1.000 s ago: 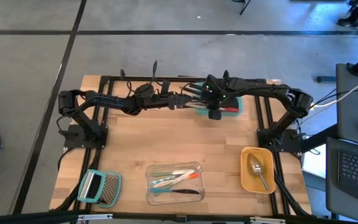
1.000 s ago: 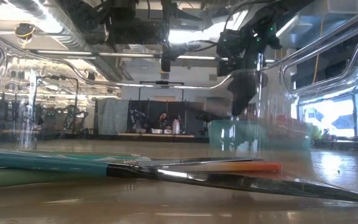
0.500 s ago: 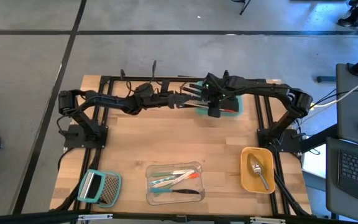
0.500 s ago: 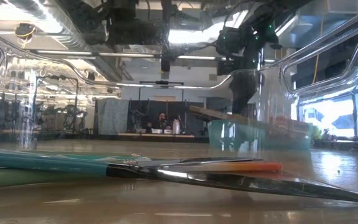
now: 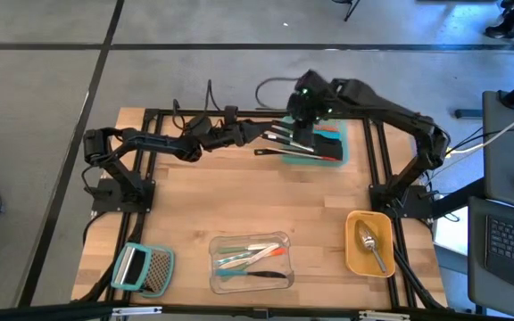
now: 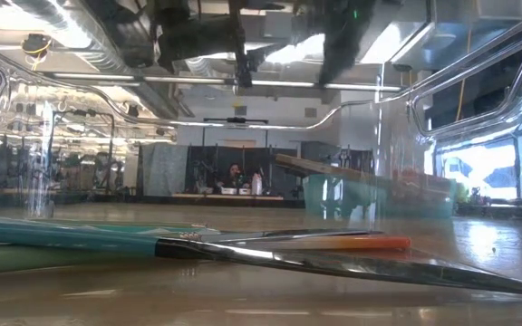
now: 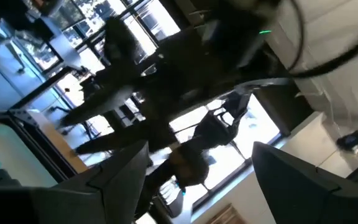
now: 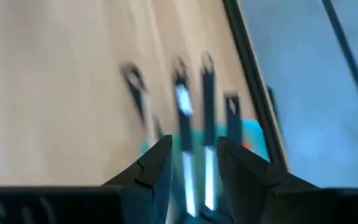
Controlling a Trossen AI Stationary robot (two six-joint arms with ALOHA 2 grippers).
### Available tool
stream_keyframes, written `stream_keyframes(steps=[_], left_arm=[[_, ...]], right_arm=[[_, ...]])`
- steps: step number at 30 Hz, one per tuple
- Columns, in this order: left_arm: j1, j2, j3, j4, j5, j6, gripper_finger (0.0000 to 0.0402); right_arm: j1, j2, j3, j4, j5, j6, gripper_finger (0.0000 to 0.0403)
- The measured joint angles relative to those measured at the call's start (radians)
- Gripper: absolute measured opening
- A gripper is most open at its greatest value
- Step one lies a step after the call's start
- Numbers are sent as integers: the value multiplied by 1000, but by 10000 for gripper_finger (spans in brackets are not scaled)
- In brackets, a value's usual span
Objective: Pick & Place Kitchen Items
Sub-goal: Return to Home Position
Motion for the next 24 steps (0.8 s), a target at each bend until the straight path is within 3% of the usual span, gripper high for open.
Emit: stream_keyframes(steps=[4, 7, 9, 16, 24], left_arm=[[0, 0, 0, 11, 4, -52, 281], [1, 0, 0, 73, 59, 7, 281], [0, 0, 0, 104, 101, 46, 281], [-38, -20, 0, 128, 202, 88, 281], [-88, -33, 0, 105, 277, 118, 281]], right_arm=[[15, -25, 122, -34, -150, 113, 128], [47, -71, 149, -20, -273, 183, 128], [86, -103, 149, -18, -293, 222, 128], [291, -167, 148, 8, -103, 404, 128], [594, -170, 110, 47, 215, 554, 128]])
